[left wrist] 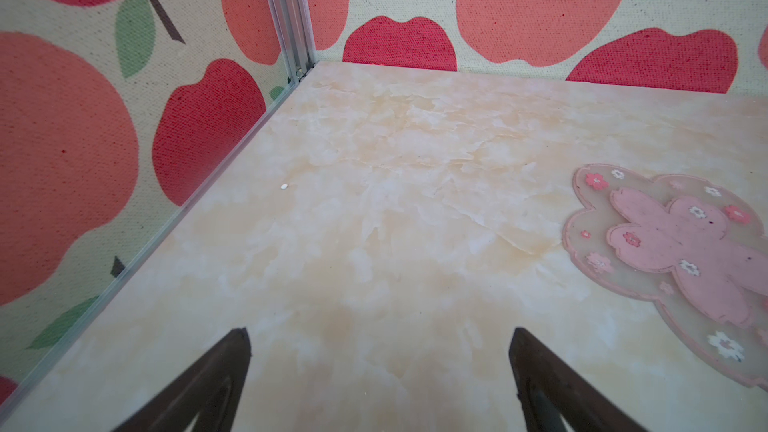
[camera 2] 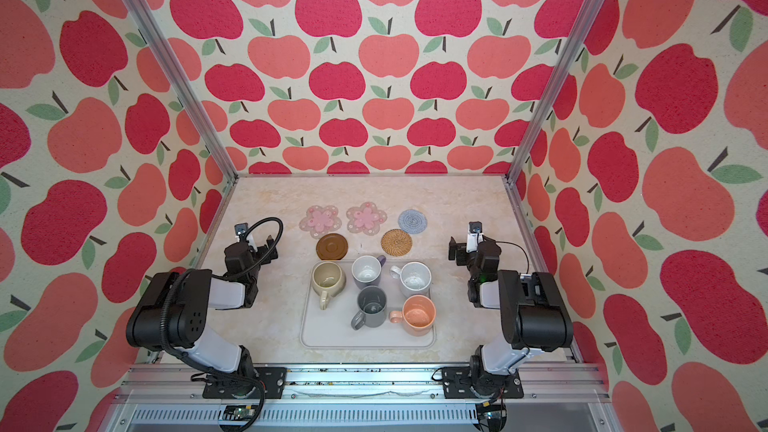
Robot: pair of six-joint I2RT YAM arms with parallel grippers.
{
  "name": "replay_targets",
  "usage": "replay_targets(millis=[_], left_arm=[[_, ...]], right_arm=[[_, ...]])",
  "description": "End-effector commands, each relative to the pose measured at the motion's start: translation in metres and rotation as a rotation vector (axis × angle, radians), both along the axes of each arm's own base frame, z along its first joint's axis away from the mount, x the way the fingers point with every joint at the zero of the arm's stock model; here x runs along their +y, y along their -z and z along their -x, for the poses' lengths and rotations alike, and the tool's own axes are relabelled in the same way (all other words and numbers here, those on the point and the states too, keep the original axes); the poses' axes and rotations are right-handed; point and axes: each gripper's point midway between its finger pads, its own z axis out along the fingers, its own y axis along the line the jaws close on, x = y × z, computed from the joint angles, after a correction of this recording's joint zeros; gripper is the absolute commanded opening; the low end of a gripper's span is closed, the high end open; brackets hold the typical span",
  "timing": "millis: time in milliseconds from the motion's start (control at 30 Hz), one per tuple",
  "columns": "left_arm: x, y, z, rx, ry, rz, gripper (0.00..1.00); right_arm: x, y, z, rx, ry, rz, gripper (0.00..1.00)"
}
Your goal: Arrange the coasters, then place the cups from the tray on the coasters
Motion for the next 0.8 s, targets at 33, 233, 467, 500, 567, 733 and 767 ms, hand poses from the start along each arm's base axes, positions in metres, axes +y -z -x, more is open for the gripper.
replay_targets(millis=[33, 233, 467, 500, 567, 733, 767], left_arm=[[-0.001, -0.001, -0.004, -0.008, 0.010, 0.012, 0.99], [0.001, -0.009, -0.004, 0.000, -0.005, 0.011, 0.99], [-0.003, -0.032, -0.007, 0.035, 0.007, -0.009, 0.99], [-0.005, -0.036, -0.007, 0.038, 0.009, -0.014, 0.99], [-0.005, -0.049, -0.008, 0.041, -0.004, -0.022, 0.99], [-0.007, -0.082, -0.016, 0.076, -0.033, 0.041, 0.99], [-0.007, -0.088, -0.019, 0.094, -0.042, 0.054, 0.99]], right_arm=[[0.001, -0.005, -0.004, -0.013, 0.000, -0.002, 0.99], [-0.008, -0.018, -0.005, 0.002, 0.054, 0.002, 0.99], [-0.001, -0.041, -0.005, 0.030, 0.012, 0.009, 0.99], [-0.002, -0.047, -0.006, 0.033, 0.015, 0.009, 0.99], [-0.003, -0.062, -0.007, 0.030, 0.019, 0.016, 0.98], [-0.003, -0.109, -0.011, -0.032, 0.032, 0.011, 0.98], [-0.004, -0.118, -0.013, -0.025, 0.043, -0.001, 0.98]])
